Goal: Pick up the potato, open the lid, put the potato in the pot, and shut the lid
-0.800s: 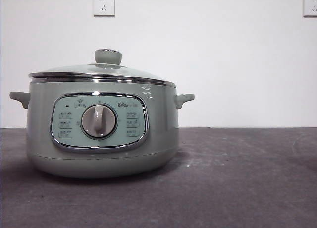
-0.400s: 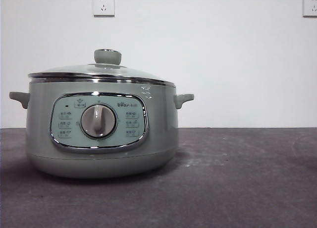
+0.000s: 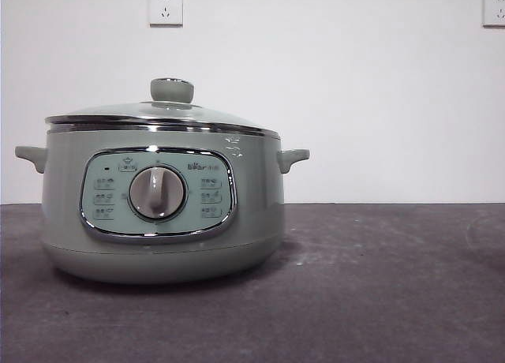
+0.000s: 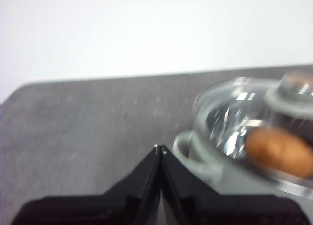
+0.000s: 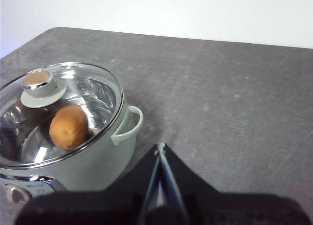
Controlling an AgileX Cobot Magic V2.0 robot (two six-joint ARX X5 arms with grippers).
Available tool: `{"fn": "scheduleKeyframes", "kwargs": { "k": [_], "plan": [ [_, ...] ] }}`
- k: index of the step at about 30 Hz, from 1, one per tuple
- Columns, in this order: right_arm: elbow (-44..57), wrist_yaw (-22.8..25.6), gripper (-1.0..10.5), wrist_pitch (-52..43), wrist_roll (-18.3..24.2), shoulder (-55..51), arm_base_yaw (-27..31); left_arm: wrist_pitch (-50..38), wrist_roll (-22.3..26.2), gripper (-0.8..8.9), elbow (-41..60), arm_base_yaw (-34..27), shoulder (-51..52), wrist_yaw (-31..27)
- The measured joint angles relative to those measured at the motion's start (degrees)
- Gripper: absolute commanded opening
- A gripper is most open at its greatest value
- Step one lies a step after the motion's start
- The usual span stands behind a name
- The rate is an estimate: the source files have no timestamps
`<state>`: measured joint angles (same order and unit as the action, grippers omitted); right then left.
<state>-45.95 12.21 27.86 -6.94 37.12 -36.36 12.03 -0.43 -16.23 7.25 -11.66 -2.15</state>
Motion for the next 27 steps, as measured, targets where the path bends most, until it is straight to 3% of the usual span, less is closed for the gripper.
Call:
{"fn": "scheduleKeyframes", "kwargs": {
  "k": [12,27],
  "plan": [
    [0.00,0.00,0.0,-0.02,0.00,-0.02,0.00,-0.81,0.02,-0.03,13.88,-3.76,9.18,0.44],
    [0.00,0.00,0.0,0.00,-0.15,-0.02,0.00,-1.29,-0.02,-0.03,15.17,-3.78,11.39,0.85]
  ]
}}
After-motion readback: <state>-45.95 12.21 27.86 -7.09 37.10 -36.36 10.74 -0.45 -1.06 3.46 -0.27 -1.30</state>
